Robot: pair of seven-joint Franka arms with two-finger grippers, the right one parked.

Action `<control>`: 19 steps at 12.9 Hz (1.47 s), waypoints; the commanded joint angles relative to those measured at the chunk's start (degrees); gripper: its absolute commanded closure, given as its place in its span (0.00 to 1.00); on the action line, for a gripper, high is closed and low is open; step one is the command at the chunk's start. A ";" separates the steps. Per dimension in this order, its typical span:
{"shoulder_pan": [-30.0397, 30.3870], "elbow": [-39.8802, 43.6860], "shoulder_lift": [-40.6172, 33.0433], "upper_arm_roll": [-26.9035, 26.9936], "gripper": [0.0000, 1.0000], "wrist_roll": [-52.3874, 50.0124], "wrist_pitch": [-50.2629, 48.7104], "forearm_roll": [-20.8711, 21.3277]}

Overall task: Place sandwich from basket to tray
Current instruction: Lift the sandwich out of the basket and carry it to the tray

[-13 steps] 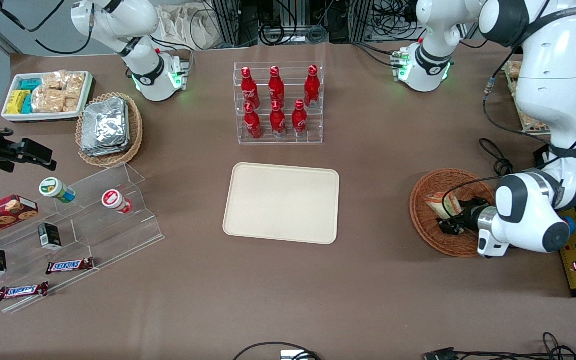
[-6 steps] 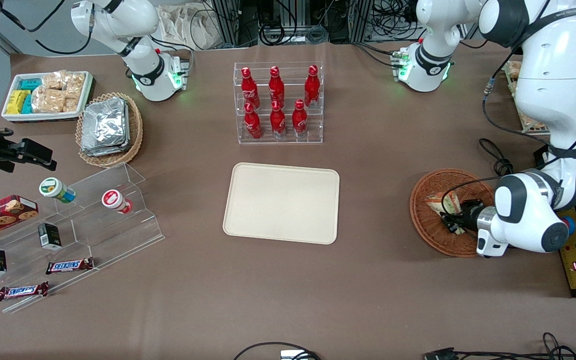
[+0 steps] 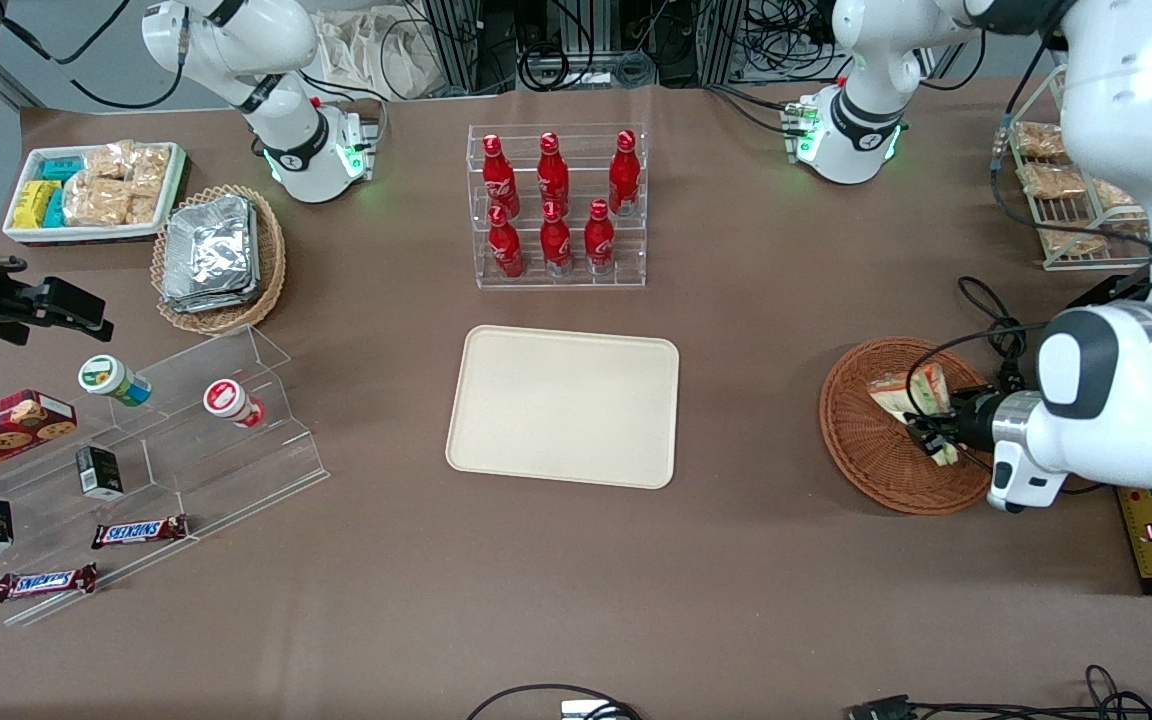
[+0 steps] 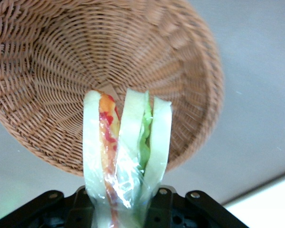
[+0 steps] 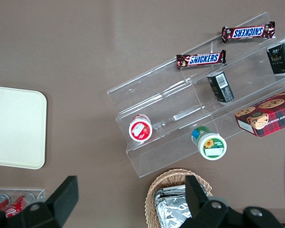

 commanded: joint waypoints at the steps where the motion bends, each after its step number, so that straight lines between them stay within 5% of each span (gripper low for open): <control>1: -0.30 1.39 -2.64 -3.63 0.67 4.81 -0.82 -0.01; 7: -11.88 2.63 0.07 -6.64 0.67 4.93 0.15 3.67; 19: -28.50 4.74 12.73 -6.73 0.66 8.97 11.39 3.41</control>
